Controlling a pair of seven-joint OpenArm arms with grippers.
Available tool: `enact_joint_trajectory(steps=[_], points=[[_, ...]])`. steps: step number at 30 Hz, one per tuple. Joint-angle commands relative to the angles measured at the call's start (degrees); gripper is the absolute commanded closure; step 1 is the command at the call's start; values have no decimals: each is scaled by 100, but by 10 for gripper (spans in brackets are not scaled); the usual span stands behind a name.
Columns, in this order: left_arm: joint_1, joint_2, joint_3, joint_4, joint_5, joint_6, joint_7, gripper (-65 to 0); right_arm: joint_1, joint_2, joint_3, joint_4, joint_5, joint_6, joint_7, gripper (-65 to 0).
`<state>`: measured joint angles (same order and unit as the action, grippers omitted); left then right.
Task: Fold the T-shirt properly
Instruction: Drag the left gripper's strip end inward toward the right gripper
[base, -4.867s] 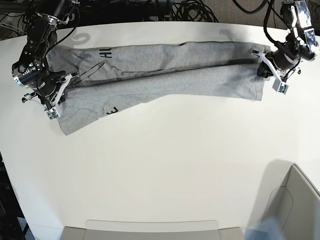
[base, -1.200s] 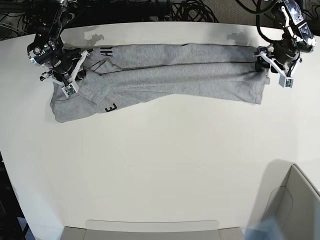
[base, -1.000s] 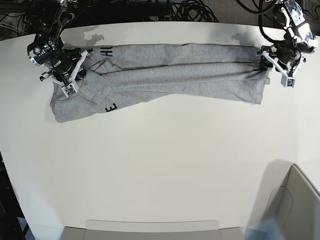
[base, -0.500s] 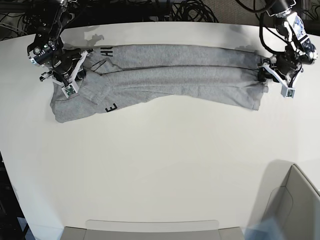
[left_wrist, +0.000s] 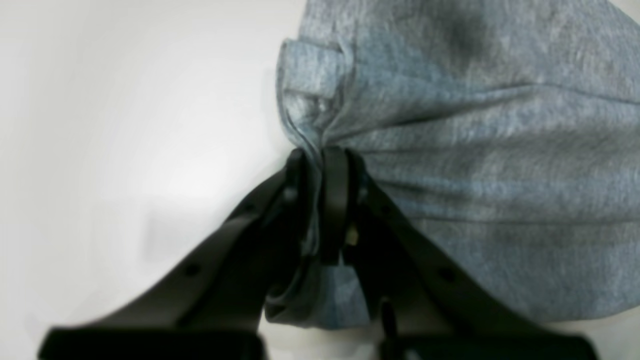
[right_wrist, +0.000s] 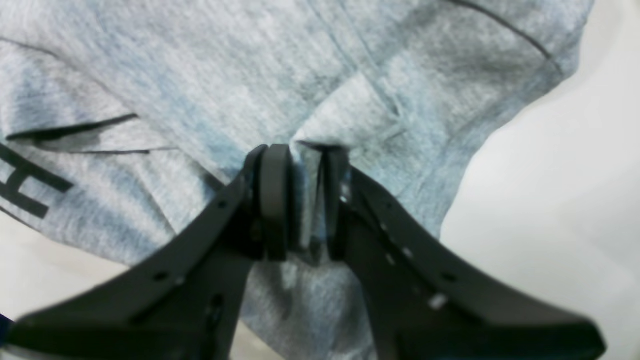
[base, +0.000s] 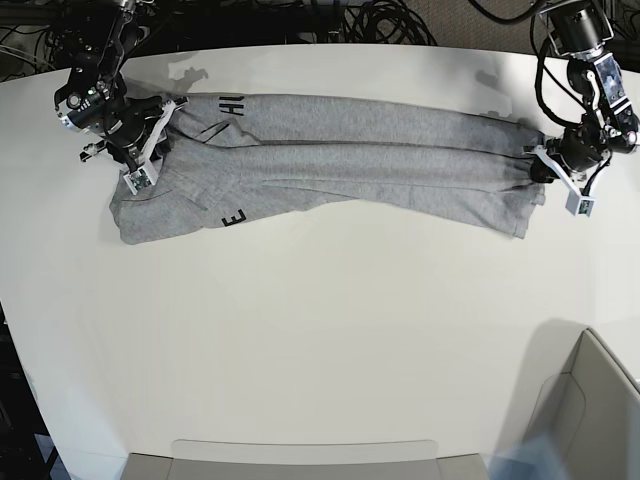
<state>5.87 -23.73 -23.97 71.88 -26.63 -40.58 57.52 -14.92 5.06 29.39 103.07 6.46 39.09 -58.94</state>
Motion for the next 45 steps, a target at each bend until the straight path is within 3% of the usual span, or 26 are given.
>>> enact_joint_trajectory(steps=[1, 6, 11, 13, 16, 23, 34, 41, 45], points=[[121, 65, 142, -36, 505, 58, 582, -25, 46, 52, 20, 98, 35, 91, 52, -126], [429, 82, 335, 571, 294, 58, 574, -71, 46, 52, 28, 98, 35, 91, 52, -126], [455, 100, 326, 694, 109, 58, 582, -259, 46, 43, 20, 98, 35, 91, 43, -126], [455, 197, 353, 694, 136, 58, 556, -201, 46, 43, 20, 98, 35, 91, 43, -126], [420, 241, 361, 562, 145, 58, 609, -1, 46, 52, 20, 89, 35, 91, 43, -126], [94, 118, 282, -352, 347, 58, 679, 0, 46, 35, 20, 89, 35, 91, 43, -126], [-846, 82, -1546, -994, 1973, 58, 530, 0, 46, 17, 20, 107, 35, 91, 43, -126], [-1110, 126, -1977, 34, 2764, 58, 556, 0, 46, 8, 20, 107, 35, 91, 70, -126], [-1101, 346, -1977, 905, 3011, 58, 952, 0, 63, 0, 20, 98, 35, 91, 70, -126]])
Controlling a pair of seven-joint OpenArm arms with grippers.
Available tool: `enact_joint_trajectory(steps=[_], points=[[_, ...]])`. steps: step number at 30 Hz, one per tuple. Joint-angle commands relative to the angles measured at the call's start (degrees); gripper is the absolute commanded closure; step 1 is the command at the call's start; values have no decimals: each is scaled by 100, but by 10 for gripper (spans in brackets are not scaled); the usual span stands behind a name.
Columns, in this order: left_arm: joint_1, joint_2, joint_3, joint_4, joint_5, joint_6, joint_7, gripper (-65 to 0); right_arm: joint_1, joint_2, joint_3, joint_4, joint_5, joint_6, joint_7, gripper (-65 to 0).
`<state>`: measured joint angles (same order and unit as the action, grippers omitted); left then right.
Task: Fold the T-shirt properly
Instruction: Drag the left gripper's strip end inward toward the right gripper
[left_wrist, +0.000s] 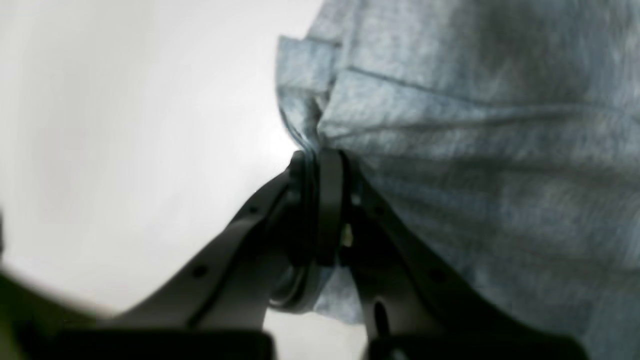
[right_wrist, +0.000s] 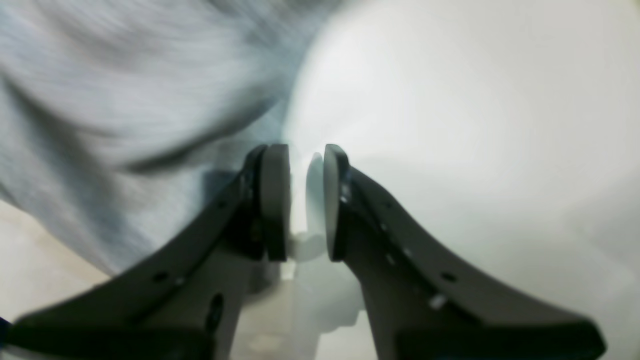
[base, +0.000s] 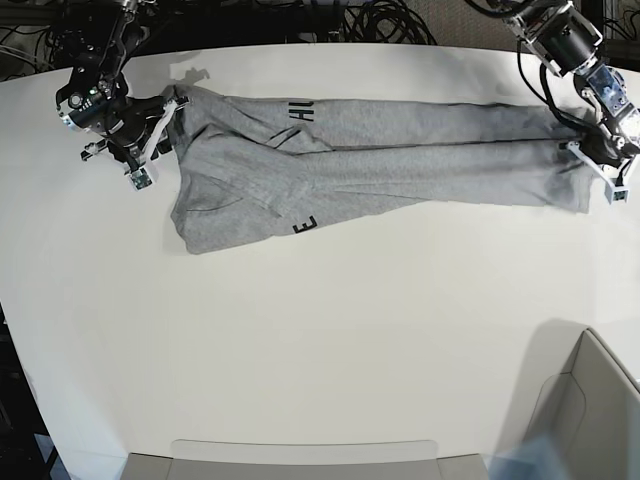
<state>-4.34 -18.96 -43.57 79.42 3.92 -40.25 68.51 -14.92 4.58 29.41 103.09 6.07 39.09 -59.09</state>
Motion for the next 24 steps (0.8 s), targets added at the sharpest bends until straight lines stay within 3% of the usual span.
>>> enact_joint_trajectory(steps=[1, 13, 24], points=[[-72, -69, -8, 397, -19, 25, -69, 0, 72, 48, 17, 96, 75, 91, 85, -126], [166, 353, 537, 2489, -19, 25, 819, 0, 90, 39, 17, 87, 75, 91, 94, -126], [693, 1311, 1460, 3729, -19, 25, 1149, 0, 90, -32, 9, 87, 75, 91, 94, -126]])
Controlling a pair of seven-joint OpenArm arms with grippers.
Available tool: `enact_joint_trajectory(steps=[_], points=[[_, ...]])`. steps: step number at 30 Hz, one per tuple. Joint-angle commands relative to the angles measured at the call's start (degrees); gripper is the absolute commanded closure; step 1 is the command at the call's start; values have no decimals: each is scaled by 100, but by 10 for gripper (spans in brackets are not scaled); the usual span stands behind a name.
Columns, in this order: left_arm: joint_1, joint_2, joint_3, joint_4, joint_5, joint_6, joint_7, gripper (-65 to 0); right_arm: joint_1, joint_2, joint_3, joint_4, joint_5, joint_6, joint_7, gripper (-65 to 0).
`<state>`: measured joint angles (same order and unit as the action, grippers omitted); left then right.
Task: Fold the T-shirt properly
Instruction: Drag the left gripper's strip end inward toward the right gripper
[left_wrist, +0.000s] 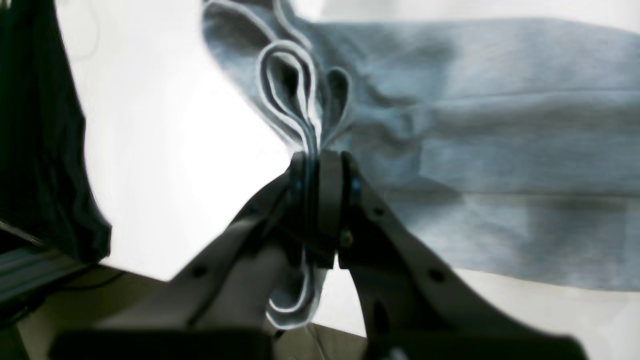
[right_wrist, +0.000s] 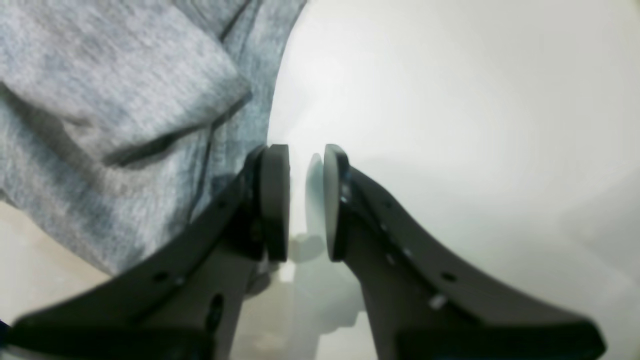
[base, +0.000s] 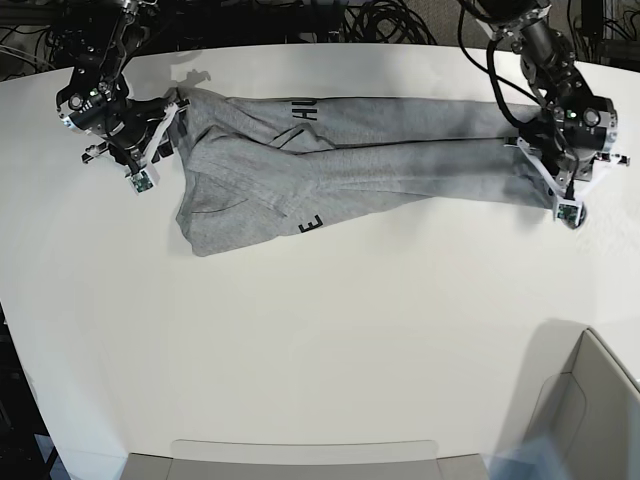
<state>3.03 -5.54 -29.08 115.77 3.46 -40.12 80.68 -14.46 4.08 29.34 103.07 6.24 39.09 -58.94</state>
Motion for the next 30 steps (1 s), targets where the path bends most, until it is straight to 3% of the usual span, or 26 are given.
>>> enact_joint_trajectory(steps=[1, 6, 10, 15, 30], points=[[-43, 13, 47, 103, 27, 12, -68, 0, 44, 19, 15, 89, 57, 91, 78, -126], [-35, 374, 82, 111, 27, 12, -68, 0, 44, 19, 15, 89, 57, 91, 78, -126], [124, 541, 653, 120, 27, 12, -68, 0, 44, 19, 15, 89, 57, 91, 78, -126], [220, 910, 820, 138, 27, 12, -68, 0, 44, 19, 15, 89, 57, 91, 78, -126], [440, 1376, 1726, 182, 1, 12, -68, 0, 35, 19, -345, 80, 57, 91, 78, -126]])
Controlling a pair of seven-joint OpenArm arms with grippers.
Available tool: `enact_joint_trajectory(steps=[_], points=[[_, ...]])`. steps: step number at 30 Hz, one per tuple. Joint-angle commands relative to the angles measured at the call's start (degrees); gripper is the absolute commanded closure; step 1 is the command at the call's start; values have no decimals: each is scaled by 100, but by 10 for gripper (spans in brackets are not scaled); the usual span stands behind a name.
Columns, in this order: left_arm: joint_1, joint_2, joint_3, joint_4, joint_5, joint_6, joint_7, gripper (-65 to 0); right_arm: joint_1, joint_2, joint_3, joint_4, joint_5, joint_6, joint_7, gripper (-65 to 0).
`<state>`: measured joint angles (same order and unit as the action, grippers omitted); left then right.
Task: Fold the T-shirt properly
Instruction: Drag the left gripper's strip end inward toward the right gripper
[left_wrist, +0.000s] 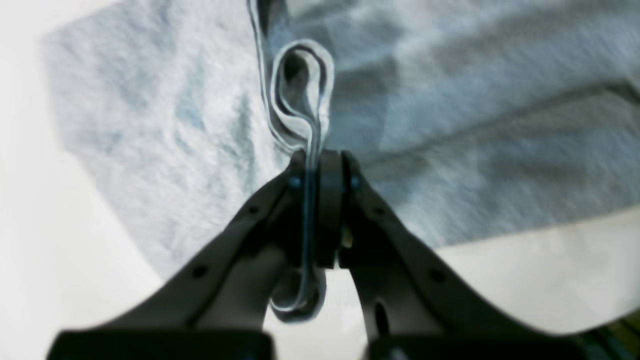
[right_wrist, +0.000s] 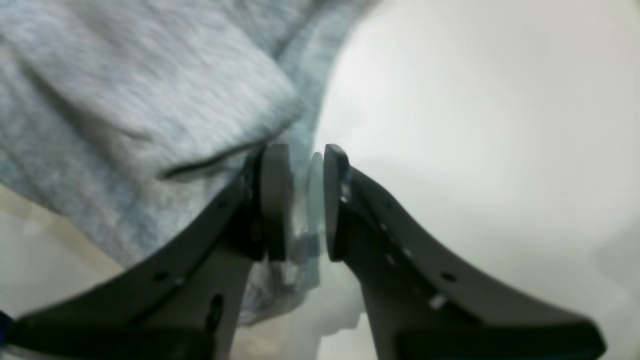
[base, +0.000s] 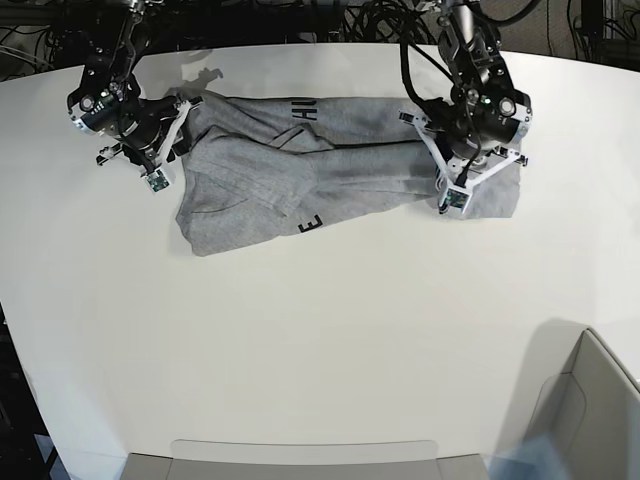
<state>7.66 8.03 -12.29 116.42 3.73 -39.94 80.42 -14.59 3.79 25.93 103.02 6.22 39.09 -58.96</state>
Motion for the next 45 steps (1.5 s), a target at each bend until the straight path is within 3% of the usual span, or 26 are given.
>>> enact_joint_trajectory(steps=[1, 5, 15, 24, 39, 41, 45], points=[[-23, 19, 73, 116, -25, -6, -42, 0, 48, 47, -22, 85, 59, 91, 81, -126], [-23, 19, 135, 116, -52, -6, -42, 0, 48, 38, -48, 85, 59, 91, 81, -126], [-14, 19, 1023, 116, -96, -6, -42, 0, 136, -32, -48, -153, 59, 91, 81, -126], [38, 19, 1040, 116, -940, -6, -42, 0, 145, -14, -48, -267, 59, 91, 81, -126], [170, 19, 1049, 81, -975, -6, -42, 0, 189, -14, -48, -267, 59, 91, 89, -126], [179, 19, 1049, 81, -975, -6, -42, -44, 189, -14, -48, -267, 59, 91, 89, -126], [188, 10, 1049, 81, -975, -6, -42, -196, 189, -14, -48, -267, 59, 91, 89, -126]])
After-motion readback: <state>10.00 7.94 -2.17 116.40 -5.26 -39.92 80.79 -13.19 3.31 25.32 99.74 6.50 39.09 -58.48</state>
